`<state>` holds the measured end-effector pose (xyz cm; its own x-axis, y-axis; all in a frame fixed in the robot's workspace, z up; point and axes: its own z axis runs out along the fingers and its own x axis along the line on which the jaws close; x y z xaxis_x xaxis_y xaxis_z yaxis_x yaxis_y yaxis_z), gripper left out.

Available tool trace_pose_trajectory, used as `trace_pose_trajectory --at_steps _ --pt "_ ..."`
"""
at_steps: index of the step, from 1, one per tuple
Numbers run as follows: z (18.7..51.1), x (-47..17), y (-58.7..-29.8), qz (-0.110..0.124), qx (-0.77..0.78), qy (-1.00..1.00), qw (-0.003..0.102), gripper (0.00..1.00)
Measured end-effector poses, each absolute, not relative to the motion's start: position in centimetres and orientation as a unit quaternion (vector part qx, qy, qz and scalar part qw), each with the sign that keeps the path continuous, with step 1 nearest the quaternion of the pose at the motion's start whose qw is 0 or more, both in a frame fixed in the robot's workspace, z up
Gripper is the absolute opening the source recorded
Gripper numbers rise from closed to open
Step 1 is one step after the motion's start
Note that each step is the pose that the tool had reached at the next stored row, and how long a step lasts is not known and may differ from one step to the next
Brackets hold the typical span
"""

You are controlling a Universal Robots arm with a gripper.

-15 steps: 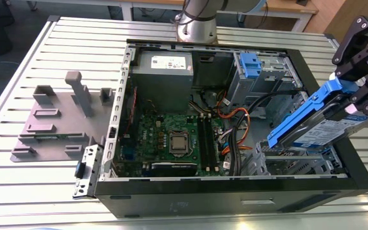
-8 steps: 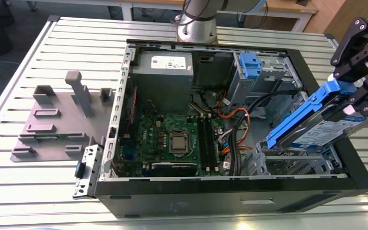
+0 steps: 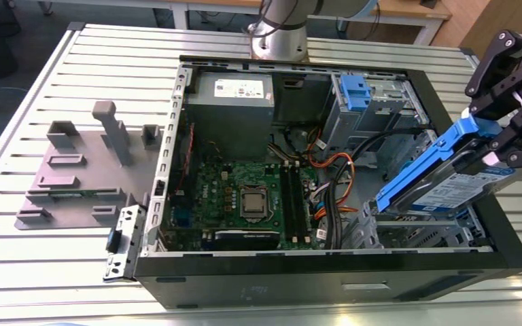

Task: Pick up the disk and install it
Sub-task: 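Insert the disk into the insertion slot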

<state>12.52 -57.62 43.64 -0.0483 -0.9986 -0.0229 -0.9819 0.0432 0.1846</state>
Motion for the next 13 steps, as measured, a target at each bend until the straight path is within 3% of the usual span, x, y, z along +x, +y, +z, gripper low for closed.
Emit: trace_pose_trajectory --at_steps 13 --pt "42.70 12.26 -57.62 -0.075 0.688 -0.720 0.056 0.37"
